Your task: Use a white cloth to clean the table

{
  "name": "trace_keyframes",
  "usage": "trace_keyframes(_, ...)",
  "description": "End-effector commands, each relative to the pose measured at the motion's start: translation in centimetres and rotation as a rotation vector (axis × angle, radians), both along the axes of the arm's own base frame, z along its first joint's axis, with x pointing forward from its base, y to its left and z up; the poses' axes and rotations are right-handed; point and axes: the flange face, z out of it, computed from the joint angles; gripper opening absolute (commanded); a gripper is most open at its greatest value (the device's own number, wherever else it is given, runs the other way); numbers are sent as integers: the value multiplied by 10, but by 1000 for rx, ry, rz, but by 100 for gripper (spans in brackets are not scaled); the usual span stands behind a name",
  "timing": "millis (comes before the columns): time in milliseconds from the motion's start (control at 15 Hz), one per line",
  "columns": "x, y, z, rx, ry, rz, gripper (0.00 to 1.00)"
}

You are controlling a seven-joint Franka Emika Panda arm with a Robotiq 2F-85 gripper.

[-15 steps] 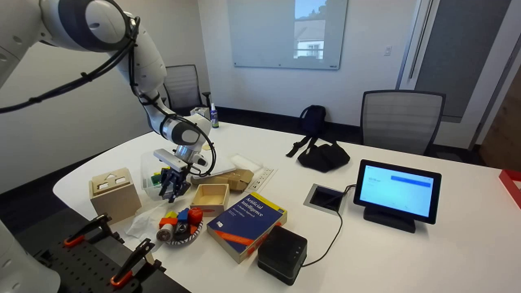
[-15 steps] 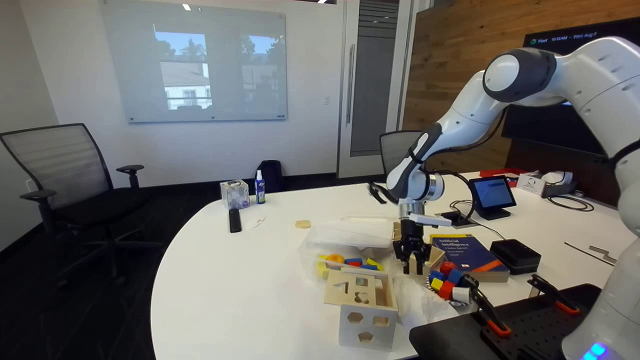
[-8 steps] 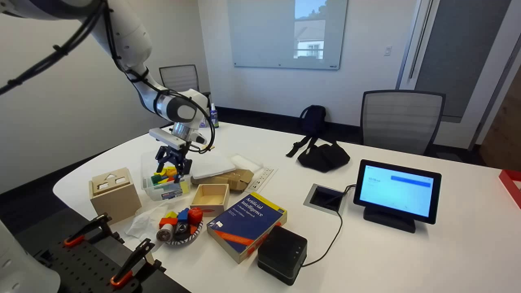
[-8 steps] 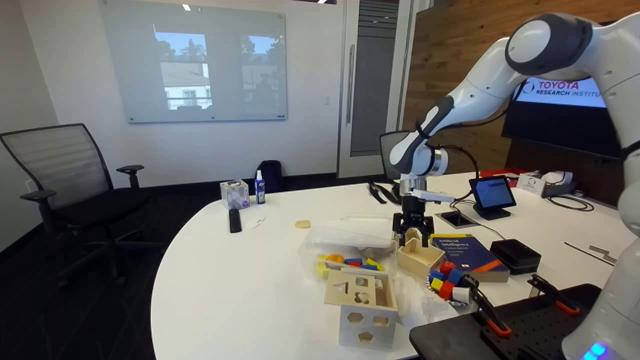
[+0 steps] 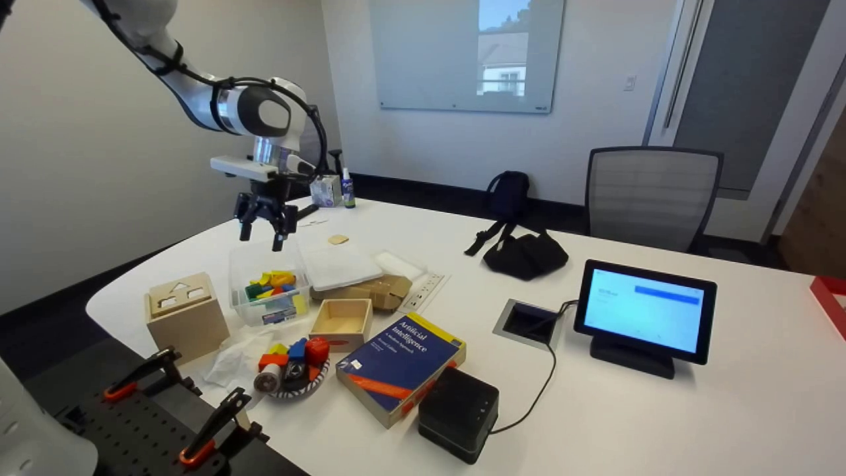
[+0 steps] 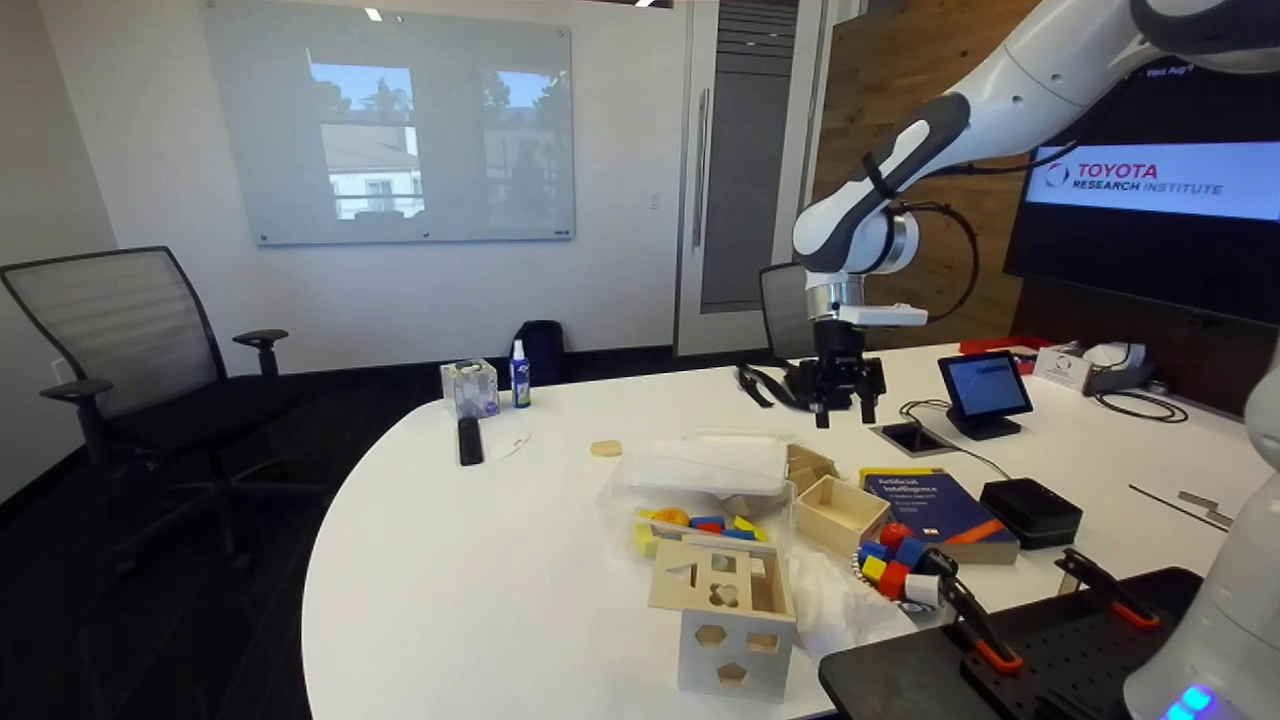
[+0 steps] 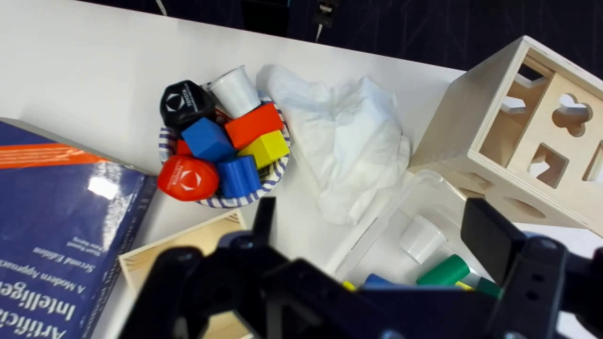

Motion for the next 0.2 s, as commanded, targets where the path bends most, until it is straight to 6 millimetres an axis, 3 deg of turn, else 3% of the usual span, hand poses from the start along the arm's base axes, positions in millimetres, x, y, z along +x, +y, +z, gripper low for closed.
trace_keyframes(0,-18,-2,36,-88,-26,-19,100)
trace_keyframes(133,-22,-3,47,-116,-30,-19,100)
